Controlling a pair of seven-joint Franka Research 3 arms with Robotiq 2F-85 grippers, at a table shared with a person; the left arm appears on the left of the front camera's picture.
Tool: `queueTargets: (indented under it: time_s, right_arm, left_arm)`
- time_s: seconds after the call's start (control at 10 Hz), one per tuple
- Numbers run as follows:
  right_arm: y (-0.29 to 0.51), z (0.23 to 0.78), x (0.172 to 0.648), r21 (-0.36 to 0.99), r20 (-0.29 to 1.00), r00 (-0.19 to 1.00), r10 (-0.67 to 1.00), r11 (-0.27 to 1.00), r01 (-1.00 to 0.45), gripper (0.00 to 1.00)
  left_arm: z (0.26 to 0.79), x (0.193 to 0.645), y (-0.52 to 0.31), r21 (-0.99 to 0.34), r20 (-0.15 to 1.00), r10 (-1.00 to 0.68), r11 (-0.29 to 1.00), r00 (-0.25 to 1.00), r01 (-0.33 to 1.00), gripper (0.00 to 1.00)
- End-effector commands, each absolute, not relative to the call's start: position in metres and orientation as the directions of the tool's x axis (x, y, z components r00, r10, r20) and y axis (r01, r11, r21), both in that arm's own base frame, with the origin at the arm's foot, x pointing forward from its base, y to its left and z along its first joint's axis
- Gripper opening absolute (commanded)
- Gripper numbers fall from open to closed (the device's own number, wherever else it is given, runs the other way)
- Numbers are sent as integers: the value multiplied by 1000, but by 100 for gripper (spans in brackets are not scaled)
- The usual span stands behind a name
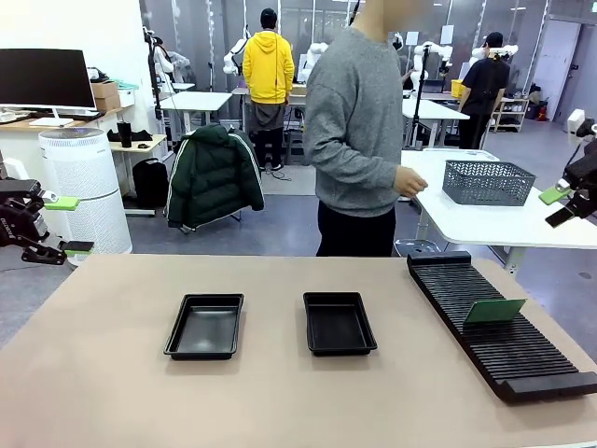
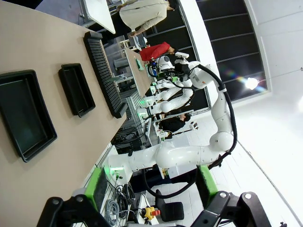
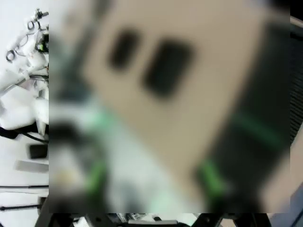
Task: Inspect and transfer BCBs to ESD trays.
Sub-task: Pick up the Blank PCB from the PCB Rack and place it in the left ESD tray.
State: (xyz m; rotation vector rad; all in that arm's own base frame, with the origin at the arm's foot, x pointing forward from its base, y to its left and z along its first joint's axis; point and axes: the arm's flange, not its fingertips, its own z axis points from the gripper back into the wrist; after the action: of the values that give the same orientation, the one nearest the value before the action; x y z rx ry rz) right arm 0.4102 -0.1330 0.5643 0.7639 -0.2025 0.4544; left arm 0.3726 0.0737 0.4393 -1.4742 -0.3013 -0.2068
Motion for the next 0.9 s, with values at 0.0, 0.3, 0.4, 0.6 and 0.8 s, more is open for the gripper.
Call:
queueTargets:
  time_s: [0.0,0.3,0.4,0.6,0.8]
  right_arm:
    - [-123,566,417,450,355,800,484,662,-600,100]
    - [-96,574,416,199,360,606,710,576,-793,100]
    - [-90,572,417,136,311,522,794,507,-851,100]
    - [-83,571,419,53,228,348,910,345,-937,100]
    - [-77,570,420,25,167,154,974,152,-988,100]
  left_arm:
    - [440,372,73,-944,323,46,88,945,318,100]
    - [440,372,73,-944,323,46,88,945,318,100]
    - [440,372,73,-944,323,46,88,945,318,100]
    - [440,372,73,-944,323,46,88,945,318,100]
    - [440,372,73,-944,323,46,88,945,318,100]
